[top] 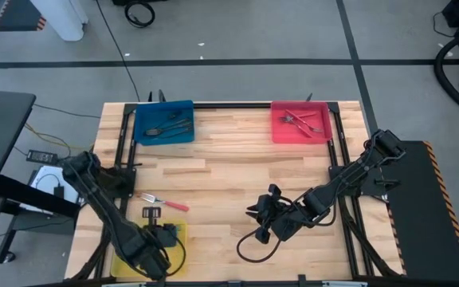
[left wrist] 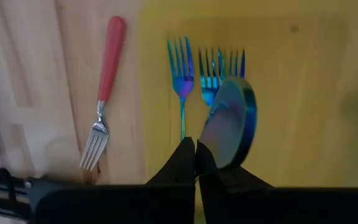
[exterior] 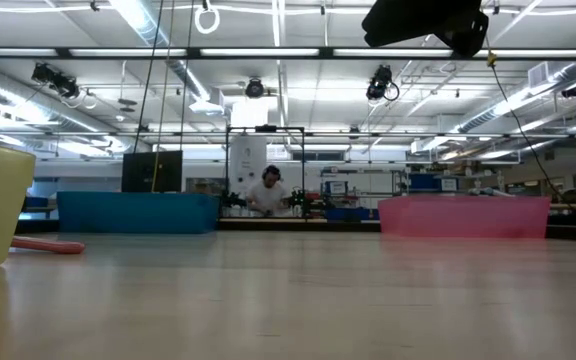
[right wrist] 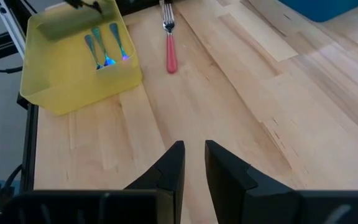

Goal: Sort silverware by color (type)
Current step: Put the iridescent fork into the yellow bin, then put the pink fork into the pink bin

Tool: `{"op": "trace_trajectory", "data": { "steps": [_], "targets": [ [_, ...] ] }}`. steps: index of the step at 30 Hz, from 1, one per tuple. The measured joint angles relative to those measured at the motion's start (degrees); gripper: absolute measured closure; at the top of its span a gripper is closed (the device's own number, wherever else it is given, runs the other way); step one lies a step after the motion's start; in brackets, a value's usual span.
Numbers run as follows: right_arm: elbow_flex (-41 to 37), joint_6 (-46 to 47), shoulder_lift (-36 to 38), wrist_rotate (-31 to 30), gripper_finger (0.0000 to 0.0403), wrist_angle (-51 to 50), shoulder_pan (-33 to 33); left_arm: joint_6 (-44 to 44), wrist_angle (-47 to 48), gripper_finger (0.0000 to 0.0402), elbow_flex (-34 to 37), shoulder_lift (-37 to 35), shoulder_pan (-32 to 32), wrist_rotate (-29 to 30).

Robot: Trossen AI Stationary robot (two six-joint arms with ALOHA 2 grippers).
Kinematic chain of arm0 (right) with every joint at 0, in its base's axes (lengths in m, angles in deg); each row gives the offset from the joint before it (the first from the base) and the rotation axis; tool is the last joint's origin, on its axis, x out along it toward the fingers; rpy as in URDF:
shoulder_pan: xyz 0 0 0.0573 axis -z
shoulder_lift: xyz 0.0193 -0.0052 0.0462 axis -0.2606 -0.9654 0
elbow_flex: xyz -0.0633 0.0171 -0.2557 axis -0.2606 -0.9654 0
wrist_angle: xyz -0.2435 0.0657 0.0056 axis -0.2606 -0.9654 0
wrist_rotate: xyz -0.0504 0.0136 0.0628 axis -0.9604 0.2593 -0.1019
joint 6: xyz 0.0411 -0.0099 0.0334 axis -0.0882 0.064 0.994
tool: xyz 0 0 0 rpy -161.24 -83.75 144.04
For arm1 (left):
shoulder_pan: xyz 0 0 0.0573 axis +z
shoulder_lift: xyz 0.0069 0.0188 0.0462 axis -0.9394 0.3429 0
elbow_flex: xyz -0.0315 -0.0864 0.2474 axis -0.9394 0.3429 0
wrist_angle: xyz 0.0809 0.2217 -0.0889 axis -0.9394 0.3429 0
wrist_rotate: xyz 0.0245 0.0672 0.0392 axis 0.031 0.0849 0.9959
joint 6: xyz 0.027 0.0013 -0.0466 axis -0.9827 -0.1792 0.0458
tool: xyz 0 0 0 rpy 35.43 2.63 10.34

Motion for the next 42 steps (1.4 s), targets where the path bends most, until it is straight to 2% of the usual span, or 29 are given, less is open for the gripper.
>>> {"op": "trace_trajectory", "data": {
  "steps": [6, 12, 24, 32, 37, 40, 42],
  "targets": [
    [0.0, 0.0, 0.0, 0.0, 0.0332, 0.0, 0.0, -3.9, -0.1, 0.0395, 0.0, 4.3, 0.1, -4.1],
    [0.0, 0.0, 0.0, 0.0, 0.0332, 0.0, 0.0, -7.5, -0.8, 0.0381, 0.0, 6.7, 0.7, -4.5],
    [0.0, 0.0, 0.0, 0.7, 0.0332, -0.1, 0.0, -11.7, -4.6, 0.0326, 0.0, 6.8, 4.5, -4.4],
    [0.0, 0.0, 0.0, 0.9, 0.0332, -0.1, 0.0, -16.8, -0.9, 0.0317, 0.0, 6.7, 6.7, -4.4],
    [0.0, 0.0, 0.0, 0.9, 0.0332, -0.1, 0.0, -20.2, 8.6, 0.0317, 0.0, 6.3, 9.9, 2.2],
    [0.0, 0.0, 0.0, 0.9, 0.0332, -0.1, 0.0, -24.5, 9.6, 0.0317, 0.0, 6.2, 12.5, 6.4],
    [0.0, 0.0, 0.0, 1.1, 0.0332, 0.0, 0.0, -27.5, 8.9, 0.0317, 0.0, 6.2, 14.5, 7.1]
  ]
}}
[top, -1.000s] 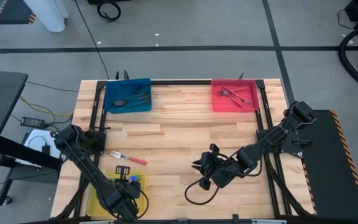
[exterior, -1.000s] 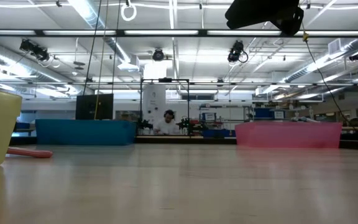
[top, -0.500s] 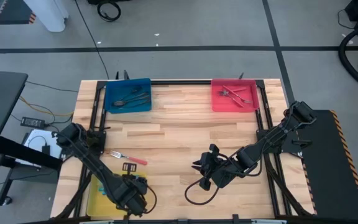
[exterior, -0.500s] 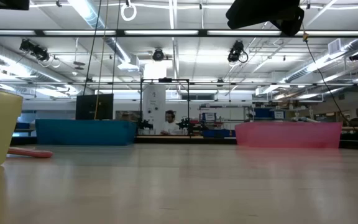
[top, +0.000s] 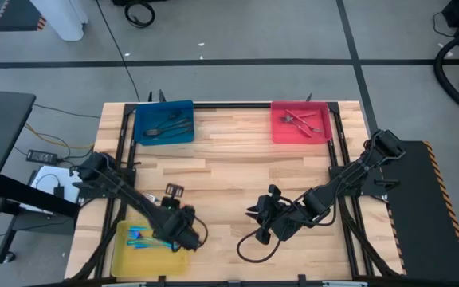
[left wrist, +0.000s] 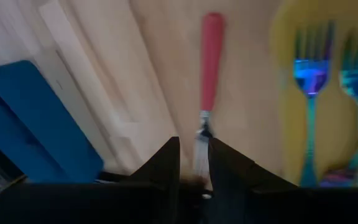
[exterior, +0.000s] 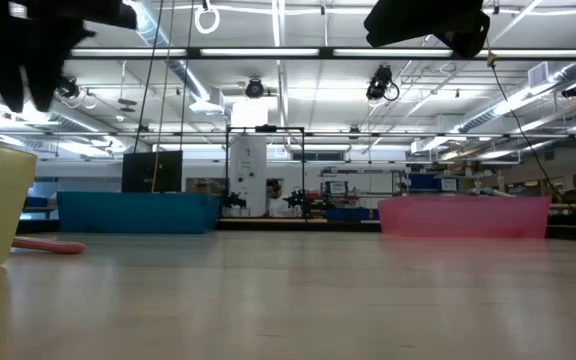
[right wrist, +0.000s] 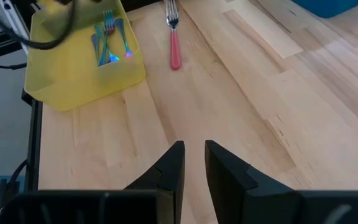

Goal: Sort silverware by color (type)
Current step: Put the pink fork into the pink bin

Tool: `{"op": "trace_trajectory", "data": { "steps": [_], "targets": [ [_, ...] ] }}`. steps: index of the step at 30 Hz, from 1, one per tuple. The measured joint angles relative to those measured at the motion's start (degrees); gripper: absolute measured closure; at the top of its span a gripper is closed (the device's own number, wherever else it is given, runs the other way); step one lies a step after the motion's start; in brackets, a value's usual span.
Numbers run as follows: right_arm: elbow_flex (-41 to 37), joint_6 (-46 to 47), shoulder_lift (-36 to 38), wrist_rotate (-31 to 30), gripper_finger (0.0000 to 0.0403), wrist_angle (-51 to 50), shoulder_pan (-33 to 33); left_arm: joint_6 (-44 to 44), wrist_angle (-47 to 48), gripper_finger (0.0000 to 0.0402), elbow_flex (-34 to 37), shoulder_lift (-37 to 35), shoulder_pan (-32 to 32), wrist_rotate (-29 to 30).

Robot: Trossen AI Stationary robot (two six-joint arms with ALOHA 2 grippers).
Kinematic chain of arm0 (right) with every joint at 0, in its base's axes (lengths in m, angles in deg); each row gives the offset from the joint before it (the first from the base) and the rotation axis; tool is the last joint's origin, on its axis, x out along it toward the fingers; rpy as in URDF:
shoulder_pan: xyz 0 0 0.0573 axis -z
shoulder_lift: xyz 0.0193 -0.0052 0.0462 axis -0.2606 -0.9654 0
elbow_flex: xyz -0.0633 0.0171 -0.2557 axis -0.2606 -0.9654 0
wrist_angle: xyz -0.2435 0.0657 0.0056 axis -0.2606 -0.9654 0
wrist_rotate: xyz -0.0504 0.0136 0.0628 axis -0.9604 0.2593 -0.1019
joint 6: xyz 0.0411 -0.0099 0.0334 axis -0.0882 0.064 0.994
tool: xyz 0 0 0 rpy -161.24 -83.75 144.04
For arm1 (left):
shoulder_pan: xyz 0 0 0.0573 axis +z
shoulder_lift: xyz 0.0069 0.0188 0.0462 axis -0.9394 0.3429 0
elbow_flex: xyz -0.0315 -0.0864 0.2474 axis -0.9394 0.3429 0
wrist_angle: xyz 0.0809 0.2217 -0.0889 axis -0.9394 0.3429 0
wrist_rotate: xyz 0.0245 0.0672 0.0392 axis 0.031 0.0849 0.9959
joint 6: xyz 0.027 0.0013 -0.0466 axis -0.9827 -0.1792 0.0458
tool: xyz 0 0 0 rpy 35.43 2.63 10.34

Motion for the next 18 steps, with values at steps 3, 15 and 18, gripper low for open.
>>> {"op": "trace_trajectory", "data": {
  "steps": [3, 15, 18],
  "targets": [
    [0.0, 0.0, 0.0, 0.7, 0.0332, 0.0, 0.0, -3.5, 0.5, 0.0317, 0.0, 0.0, 3.4, 0.4],
    [0.0, 0.0, 0.0, 1.6, 0.0332, 0.0, -1.6, -3.5, -8.1, 0.0317, 18.2, -17.1, 14.8, -0.1],
    [0.0, 0.0, 0.0, 1.6, 0.0332, 0.0, -1.6, -3.5, -15.1, 0.0317, 24.9, -23.6, 15.7, -6.4]
  ]
}}
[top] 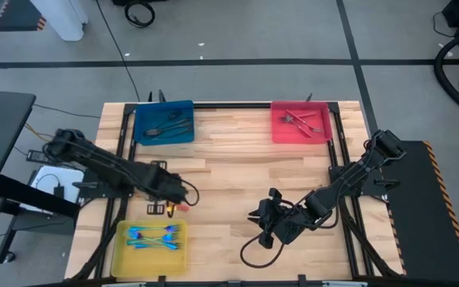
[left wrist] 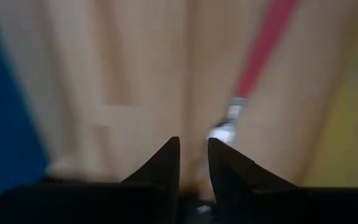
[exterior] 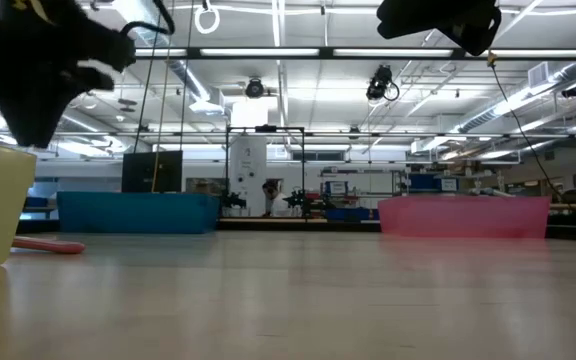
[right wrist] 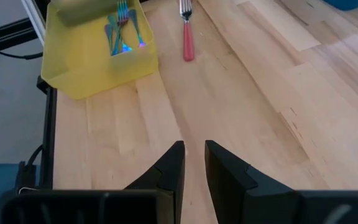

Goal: Sort silverware by color (type)
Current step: Put the pink fork into the pink bin

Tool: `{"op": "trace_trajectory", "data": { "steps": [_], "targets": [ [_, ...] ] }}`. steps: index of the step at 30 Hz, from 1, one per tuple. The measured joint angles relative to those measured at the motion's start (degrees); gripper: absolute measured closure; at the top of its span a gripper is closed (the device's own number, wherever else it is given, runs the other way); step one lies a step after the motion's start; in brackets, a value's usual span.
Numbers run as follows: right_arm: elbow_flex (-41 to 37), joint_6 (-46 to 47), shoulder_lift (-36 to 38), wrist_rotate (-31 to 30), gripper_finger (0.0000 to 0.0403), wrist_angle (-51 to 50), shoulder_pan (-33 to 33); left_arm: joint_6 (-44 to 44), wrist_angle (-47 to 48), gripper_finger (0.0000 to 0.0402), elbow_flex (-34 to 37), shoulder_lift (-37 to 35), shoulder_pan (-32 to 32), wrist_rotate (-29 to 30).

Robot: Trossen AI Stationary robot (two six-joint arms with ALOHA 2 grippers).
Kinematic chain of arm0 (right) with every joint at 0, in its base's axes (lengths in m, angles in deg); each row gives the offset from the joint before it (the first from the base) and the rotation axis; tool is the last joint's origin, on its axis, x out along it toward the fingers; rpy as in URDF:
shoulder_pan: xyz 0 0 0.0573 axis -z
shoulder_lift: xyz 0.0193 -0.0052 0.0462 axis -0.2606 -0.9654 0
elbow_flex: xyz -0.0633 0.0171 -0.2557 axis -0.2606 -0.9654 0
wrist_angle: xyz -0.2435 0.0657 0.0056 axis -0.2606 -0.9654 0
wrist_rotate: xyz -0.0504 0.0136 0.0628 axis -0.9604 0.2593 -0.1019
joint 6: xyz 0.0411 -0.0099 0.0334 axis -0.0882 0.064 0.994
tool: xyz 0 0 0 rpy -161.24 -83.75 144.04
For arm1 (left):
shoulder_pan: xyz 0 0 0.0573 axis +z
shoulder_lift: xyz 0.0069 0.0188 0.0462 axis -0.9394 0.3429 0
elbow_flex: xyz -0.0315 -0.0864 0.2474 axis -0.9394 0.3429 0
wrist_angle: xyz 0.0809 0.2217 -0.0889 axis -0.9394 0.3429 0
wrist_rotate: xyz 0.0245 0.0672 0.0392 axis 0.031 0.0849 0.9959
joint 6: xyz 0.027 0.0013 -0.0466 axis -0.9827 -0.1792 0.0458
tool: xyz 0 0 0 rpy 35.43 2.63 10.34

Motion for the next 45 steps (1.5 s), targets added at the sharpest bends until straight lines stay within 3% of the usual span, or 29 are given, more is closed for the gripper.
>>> {"op": "trace_trajectory", "data": {
  "steps": [6, 15, 32, 38, 45],
  "targets": [
    [0.0, 0.0, 0.0, -0.1, 0.0332, 0.0, 0.3, 0.0, -9.9, 0.0317, 11.4, -8.3, 0.4, -5.8],
    [0.0, 0.0, 0.0, -0.6, 0.0332, 0.5, 0.3, 0.0, -27.7, 0.0317, 23.9, -9.4, 0.1, -12.5],
    [0.0, 0.0, 0.0, -0.7, 0.0332, 0.4, 0.3, 0.0, -37.8, 0.0317, 30.0, -9.5, 0.2, -15.6],
    [0.0, 0.0, 0.0, -0.7, 0.0332, 0.4, 0.3, 0.2, -38.8, 0.0318, 31.7, -9.6, 0.2, -13.5],
    [0.0, 0.0, 0.0, -1.8, 0.0332, 0.4, 0.3, -0.6, -40.6, 0.0361, 32.1, -9.5, 0.9, -10.4]
  ]
}}
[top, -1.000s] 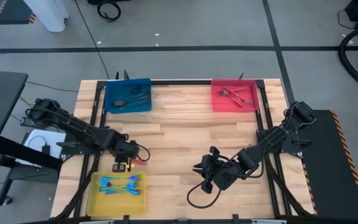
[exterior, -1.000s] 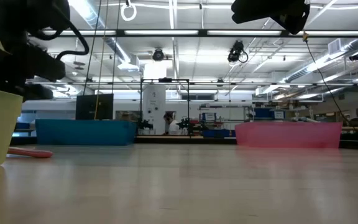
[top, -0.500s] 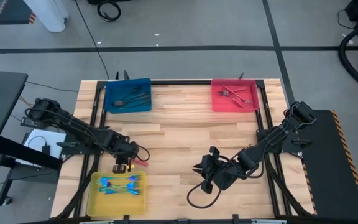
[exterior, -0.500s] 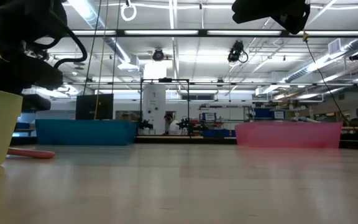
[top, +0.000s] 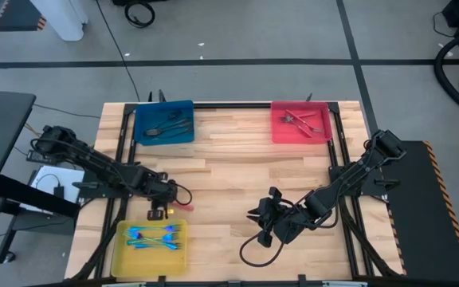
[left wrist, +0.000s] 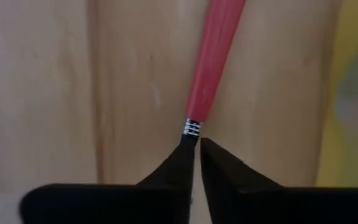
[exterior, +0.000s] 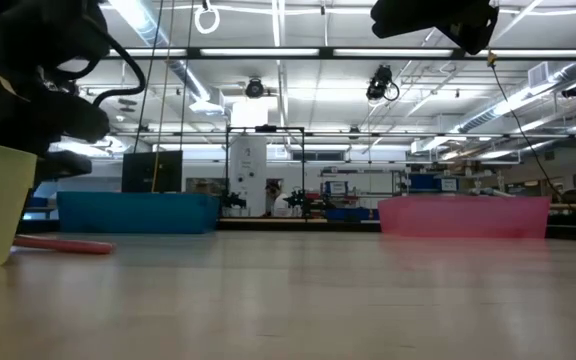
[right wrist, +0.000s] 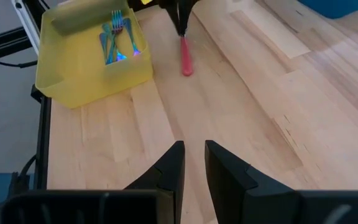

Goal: Sort silverware by color (type)
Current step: Put the pink fork into the pink bin

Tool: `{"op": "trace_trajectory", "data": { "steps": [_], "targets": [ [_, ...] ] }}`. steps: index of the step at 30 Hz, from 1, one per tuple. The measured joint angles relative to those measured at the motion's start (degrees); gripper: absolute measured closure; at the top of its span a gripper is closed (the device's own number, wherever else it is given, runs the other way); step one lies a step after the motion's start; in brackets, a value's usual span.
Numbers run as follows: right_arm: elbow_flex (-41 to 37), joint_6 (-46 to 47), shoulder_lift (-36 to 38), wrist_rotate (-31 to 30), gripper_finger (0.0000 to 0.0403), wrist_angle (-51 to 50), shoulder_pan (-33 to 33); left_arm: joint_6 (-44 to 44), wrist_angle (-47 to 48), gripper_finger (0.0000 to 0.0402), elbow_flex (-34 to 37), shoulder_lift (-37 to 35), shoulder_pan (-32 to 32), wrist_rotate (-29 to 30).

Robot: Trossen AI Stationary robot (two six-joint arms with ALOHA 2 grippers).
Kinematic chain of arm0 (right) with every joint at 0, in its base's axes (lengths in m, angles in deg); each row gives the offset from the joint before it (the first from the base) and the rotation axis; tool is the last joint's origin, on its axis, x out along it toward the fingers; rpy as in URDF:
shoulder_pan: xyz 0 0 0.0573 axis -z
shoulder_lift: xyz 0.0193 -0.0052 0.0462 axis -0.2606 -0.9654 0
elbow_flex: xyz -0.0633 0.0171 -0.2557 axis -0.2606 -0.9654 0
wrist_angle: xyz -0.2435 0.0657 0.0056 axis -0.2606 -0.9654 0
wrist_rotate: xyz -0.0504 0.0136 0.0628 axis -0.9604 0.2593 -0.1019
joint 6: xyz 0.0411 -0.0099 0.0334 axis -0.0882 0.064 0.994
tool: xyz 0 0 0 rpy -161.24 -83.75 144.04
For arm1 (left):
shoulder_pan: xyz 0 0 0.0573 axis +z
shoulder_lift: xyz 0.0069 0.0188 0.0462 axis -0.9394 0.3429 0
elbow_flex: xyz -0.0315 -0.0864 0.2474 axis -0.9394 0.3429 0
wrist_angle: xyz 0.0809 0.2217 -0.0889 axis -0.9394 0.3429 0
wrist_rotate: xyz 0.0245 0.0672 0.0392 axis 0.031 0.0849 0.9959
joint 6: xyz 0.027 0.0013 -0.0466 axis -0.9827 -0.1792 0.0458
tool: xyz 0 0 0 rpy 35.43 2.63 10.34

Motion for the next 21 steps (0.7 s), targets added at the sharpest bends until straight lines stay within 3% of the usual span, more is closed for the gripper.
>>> {"op": "trace_trajectory", "data": {
  "steps": [4, 21],
  "targets": [
    [0.0, 0.0, 0.0, -0.1, 0.0332, 0.0, 0.0, -0.1, -0.5, 0.0395, 0.0, 0.1, 1.8, 0.5],
    [0.0, -0.5, 0.0, -0.3, 0.0332, 0.1, 0.0, -4.6, -3.4, 0.0401, -5.4, 0.3, 2.6, 1.1]
  ]
}}
